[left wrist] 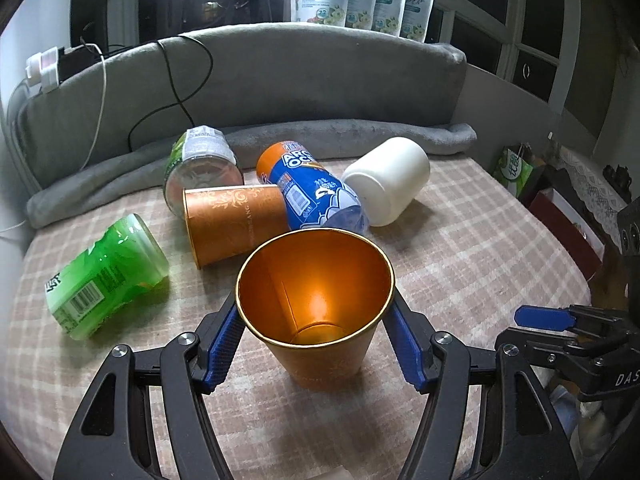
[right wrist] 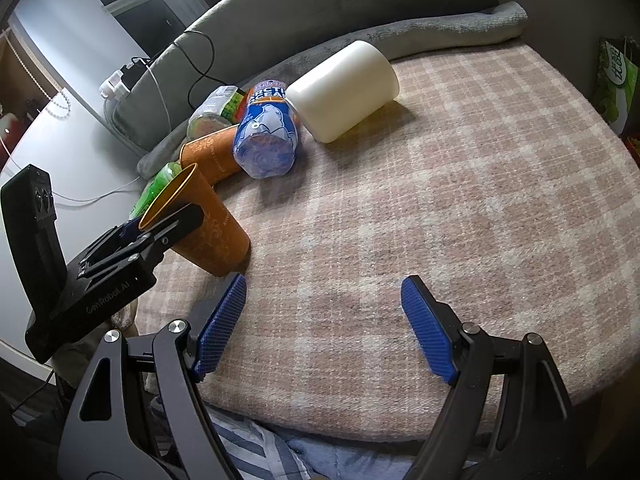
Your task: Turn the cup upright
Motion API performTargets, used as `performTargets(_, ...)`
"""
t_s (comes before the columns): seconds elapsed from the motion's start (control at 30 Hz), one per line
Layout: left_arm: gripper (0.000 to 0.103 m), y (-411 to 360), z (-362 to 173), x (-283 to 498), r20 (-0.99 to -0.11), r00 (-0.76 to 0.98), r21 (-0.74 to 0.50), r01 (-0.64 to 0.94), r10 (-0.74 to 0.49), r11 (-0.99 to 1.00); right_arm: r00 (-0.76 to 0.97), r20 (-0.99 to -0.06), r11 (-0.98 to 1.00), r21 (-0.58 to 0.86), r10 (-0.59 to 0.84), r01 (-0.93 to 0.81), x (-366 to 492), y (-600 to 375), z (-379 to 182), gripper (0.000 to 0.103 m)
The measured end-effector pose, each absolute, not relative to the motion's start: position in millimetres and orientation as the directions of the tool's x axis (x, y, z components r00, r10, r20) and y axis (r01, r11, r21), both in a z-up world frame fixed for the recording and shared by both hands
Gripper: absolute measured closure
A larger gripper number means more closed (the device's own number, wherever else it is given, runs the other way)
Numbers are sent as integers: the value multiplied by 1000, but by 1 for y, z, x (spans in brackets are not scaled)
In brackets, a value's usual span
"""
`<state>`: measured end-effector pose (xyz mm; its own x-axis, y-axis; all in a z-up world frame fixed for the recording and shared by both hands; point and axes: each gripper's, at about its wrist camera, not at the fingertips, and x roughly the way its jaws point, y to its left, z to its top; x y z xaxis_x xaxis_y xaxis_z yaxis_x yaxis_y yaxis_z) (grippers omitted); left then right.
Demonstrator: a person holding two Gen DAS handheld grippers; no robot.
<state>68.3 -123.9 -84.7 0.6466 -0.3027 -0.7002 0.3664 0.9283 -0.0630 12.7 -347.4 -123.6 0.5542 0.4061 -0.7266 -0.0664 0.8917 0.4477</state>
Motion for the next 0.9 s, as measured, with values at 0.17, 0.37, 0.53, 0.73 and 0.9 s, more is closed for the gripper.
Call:
performTargets(0.17, 36, -123, -85, 65, -702, 643, -66, 370, -307, 927, 561, -725, 896, 438, 399, -71, 12, -344, -121, 21)
performTargets(0.37, 36, -119, -87, 62, -708, 628, -93, 373, -325, 923, 561, -726, 896, 438, 399, -71, 12, -343, -120, 21)
performTargets(0.53, 36, -116, -88, 61, -713, 610, -123, 377, -346, 918, 562, -725, 898, 435, 398, -74, 10, -341, -119, 21)
performTargets(0.73, 36, -115, -90, 58, -719, 579, -165, 394, -383, 904, 565, -724, 900, 428, 395, -81, 9, -338, -116, 21)
performTargets(0.9, 36, -113, -90, 58, -720, 572, -176, 397, -393, 901, 567, -724, 902, 424, 393, -83, 9, -337, -116, 21)
